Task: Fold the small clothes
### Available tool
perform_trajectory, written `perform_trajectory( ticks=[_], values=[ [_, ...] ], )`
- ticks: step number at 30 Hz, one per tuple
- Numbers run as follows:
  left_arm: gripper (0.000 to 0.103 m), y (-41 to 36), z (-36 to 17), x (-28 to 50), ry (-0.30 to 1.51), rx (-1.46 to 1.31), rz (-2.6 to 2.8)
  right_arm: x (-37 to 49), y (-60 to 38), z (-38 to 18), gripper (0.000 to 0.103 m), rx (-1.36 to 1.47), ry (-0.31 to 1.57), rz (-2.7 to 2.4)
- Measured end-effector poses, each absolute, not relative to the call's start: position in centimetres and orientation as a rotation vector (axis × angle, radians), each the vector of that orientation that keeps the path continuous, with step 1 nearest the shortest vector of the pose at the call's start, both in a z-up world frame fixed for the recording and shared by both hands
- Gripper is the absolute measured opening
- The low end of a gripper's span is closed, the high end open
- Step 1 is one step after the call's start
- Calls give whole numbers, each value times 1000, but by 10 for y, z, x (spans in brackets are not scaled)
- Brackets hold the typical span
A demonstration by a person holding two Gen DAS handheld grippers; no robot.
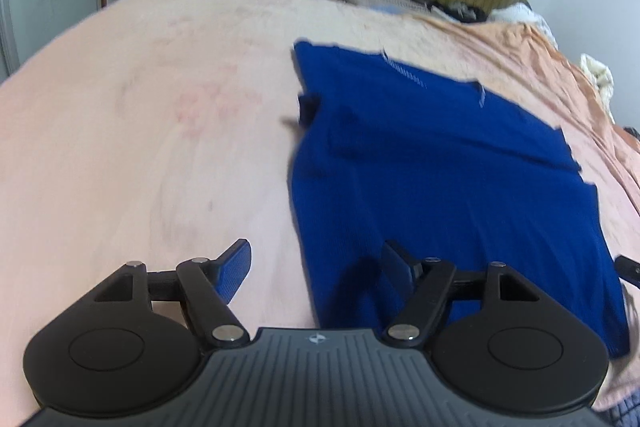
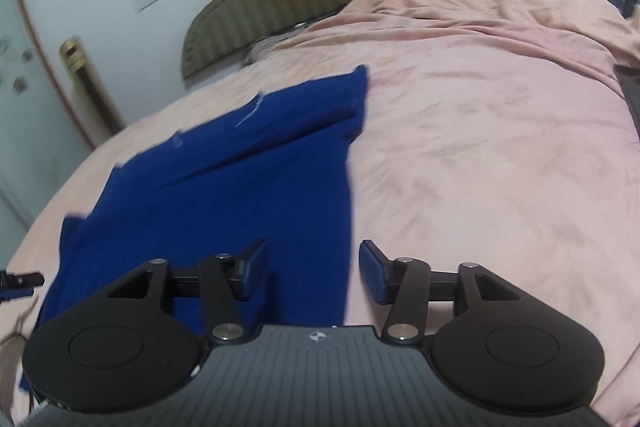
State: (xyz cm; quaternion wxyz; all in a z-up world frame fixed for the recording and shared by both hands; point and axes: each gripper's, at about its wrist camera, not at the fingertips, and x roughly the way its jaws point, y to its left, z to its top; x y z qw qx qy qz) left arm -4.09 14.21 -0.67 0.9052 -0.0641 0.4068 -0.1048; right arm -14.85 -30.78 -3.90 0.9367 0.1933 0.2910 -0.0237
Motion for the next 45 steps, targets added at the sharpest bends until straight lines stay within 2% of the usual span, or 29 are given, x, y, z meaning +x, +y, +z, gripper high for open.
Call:
perform_trajectory(
  ticks=[3,12,20,21,23,24,26,28,29,30,31,32,33,39,45],
  values=[
    [72,146,-8,-52,888,-144,-260,-159,-302,-38,64,389,599,-26],
    [71,156,-18,-76,972,-245,-419,-205,-315,-45,65,496,617,-15],
    [70,144,-25,-98,918,-229,-473,-230,-295,-48,61,482,621,23],
    [66,144,-25,-99,912,-228,-475,-231,-293,-49,59,479,623,33],
    [54,144,-26,-101,908,-222,-490,-232,-290,-50,45,474,628,40],
    [48,144,-27,-102,909,-225,-500,-232,-290,-50,43,474,629,38],
    [43,144,-29,-101,906,-241,-508,-231,-290,-51,32,482,633,43],
    [28,145,-31,-99,909,-265,-510,-231,-290,-53,25,481,636,46],
    [24,144,-33,-97,914,-276,-510,-231,-290,-54,21,478,637,48],
    [15,144,-35,-97,914,-283,-506,-231,-289,-54,20,474,637,49],
    [10,142,-36,-96,921,-290,-510,-231,-289,-55,16,469,638,51],
    [10,141,-37,-97,920,-296,-509,-230,-288,-55,10,462,640,53],
    [9,139,-36,-98,906,-289,-503,-230,-287,-55,9,459,639,55],
    [9,148,-9,-114,735,-336,-543,-237,-294,-46,8,499,573,53],
    [8,159,33,-137,585,-305,-575,-256,-301,-7,7,516,435,109]
  ],
)
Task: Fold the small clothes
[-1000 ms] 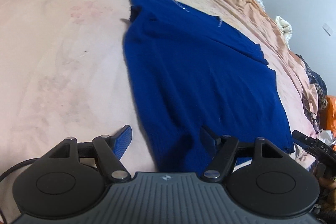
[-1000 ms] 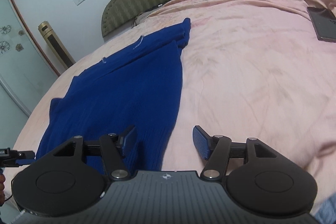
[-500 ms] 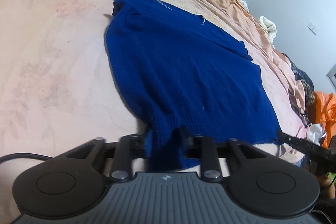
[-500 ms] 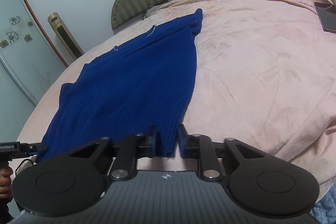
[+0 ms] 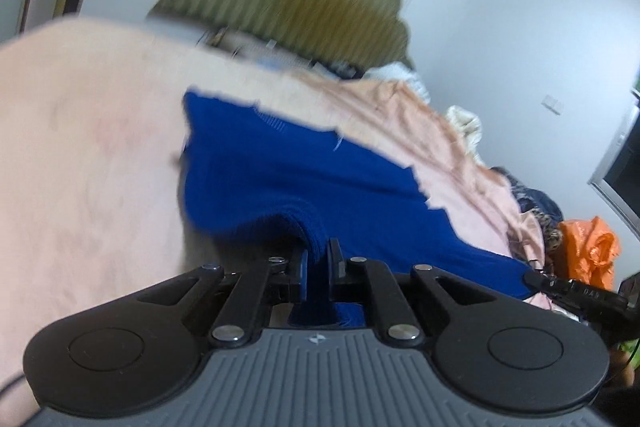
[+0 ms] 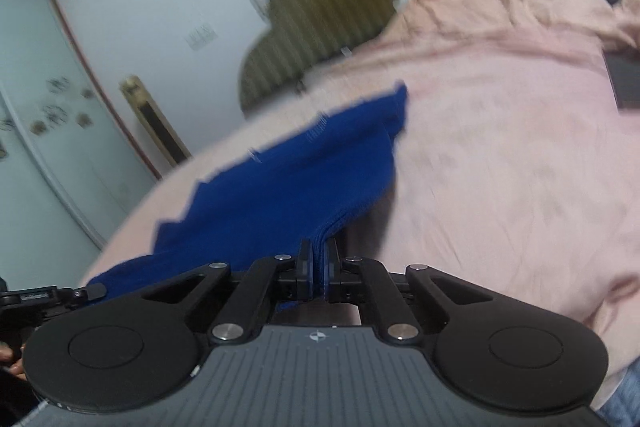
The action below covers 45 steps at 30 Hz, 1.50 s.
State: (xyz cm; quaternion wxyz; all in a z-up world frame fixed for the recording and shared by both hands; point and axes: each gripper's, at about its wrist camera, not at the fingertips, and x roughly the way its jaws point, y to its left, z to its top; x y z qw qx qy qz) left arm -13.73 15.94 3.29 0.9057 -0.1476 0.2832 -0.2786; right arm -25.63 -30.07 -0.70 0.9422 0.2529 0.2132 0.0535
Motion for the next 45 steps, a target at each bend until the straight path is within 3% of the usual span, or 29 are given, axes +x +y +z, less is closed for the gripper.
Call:
perform_trajectory(
  ticks=[9,14,21,31,45],
  values=[
    [8,167,64,-159,528,-233,-640,-298,-309,54,8,469,383,237],
    [8,160,50,-140,592,-234,-624,-287,-320,41,8,570,420,234],
    [8,147,71,-110,532,-217,-606,-253,-325,35,8,679,362,231],
    [8,120,100,-13,489,-216,-562,-150,-359,38,8,860,195,164],
    [9,71,39,160,646,-223,-369,21,-382,6,8,894,296,55]
  ],
)
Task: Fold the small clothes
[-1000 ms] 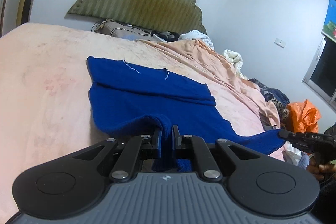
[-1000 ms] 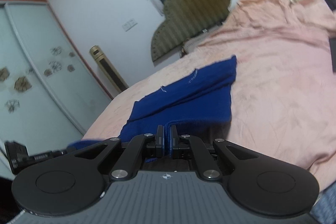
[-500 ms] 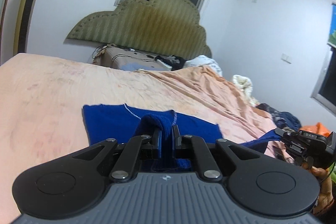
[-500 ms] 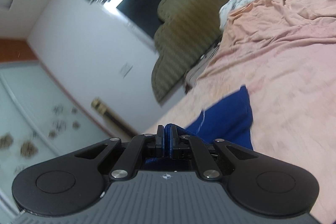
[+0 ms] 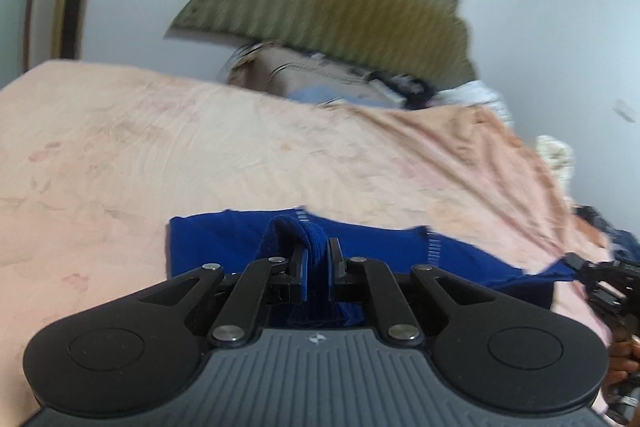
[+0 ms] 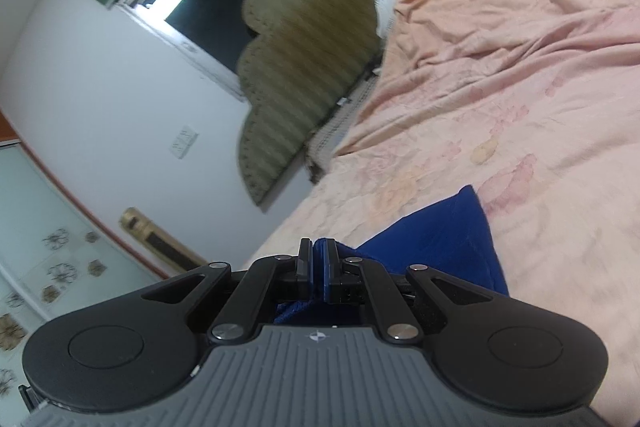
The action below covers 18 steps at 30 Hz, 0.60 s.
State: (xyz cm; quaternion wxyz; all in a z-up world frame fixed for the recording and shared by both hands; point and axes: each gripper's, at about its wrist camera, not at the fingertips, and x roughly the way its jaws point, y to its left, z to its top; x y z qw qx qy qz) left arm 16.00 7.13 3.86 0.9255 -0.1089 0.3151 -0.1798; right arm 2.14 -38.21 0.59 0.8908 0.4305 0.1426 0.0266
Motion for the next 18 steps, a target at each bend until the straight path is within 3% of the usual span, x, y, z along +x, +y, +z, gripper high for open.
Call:
perform_trajectory(
  ticks=[7,8,12,14,15,17,18],
  values=[
    [10,45,-4,223,745,-108,-200,101,-387,-31,8,834,396,-81],
    [10,46,-5,227,754,-104,-183,109,-385,-36,16,802,416,-124],
    [12,67,1,224,749,-138,-181,120,-381,-43,18,689,482,-170],
    [18,78,4,223,755,-152,-191,114,-381,-39,37,654,476,-127],
    [25,82,4,222,756,-149,-201,114,-381,-36,42,631,486,-100],
    [42,85,7,221,754,-128,-232,122,-380,-34,46,582,556,-55],
    [57,83,9,219,744,-106,-253,129,-378,-34,47,559,609,-34]
  ],
)
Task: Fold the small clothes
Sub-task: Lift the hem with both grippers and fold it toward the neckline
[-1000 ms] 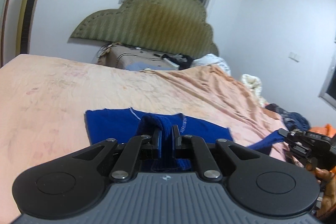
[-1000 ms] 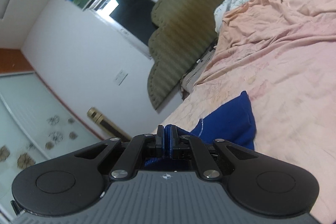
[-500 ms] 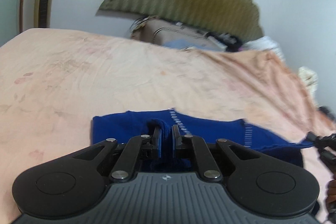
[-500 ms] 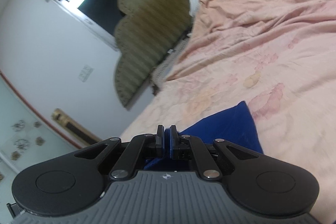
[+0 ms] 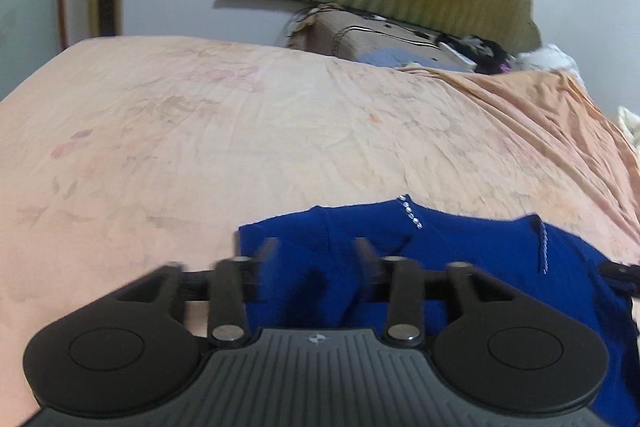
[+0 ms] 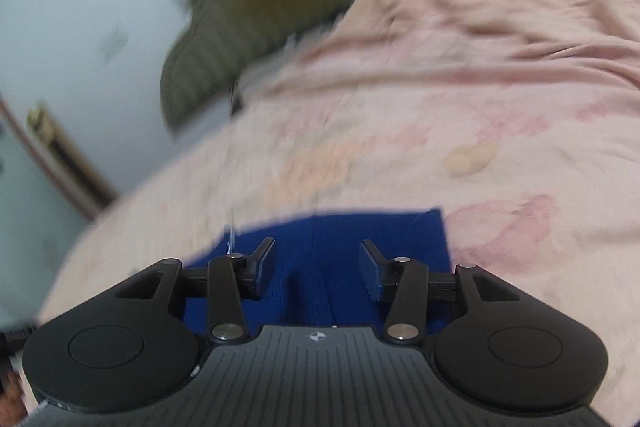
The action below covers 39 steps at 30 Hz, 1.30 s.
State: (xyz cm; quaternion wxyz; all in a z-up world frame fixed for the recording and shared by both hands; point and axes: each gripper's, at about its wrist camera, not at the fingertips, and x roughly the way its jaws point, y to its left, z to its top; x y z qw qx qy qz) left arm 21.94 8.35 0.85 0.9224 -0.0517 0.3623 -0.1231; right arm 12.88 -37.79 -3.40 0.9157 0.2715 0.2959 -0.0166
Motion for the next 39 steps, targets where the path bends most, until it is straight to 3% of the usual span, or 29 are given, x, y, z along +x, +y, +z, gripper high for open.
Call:
perform_trajectory(
  ticks=[1,2,6,9,12,14,16,18,30,34,35,36,37,39],
  values=[
    [69,81,10,217,728,-78,-275,136,-374,-36,47,534,654,-22],
    [73,75,12,215,708,-38,-304,142,-369,-37,47,499,688,-9],
    [74,28,14,189,579,314,-419,151,-350,-35,47,347,717,5],
    [74,-15,-7,181,518,619,-416,153,-344,-31,22,323,712,18],
    [74,-35,-25,189,517,692,-407,153,-342,-29,16,311,693,6],
    [62,-34,-26,201,531,635,-377,149,-342,-29,13,325,667,2],
    [22,-24,-23,218,594,518,-356,146,-344,-28,13,336,642,-4],
    [6,-10,-22,233,665,394,-346,144,-344,-24,12,334,618,-11],
    [3,21,-18,251,682,139,-259,149,-349,-21,10,329,534,-103],
    [6,18,-23,248,712,197,-247,149,-351,-26,10,337,518,-159],
    [7,18,-24,248,722,216,-238,151,-351,-27,5,328,522,-178],
    [7,21,-23,245,722,226,-223,154,-351,-29,7,301,541,-212],
    [8,25,-20,242,721,225,-213,157,-352,-32,19,286,573,-229],
    [11,37,-11,231,704,209,-195,153,-356,-34,24,313,600,-263]
  ],
)
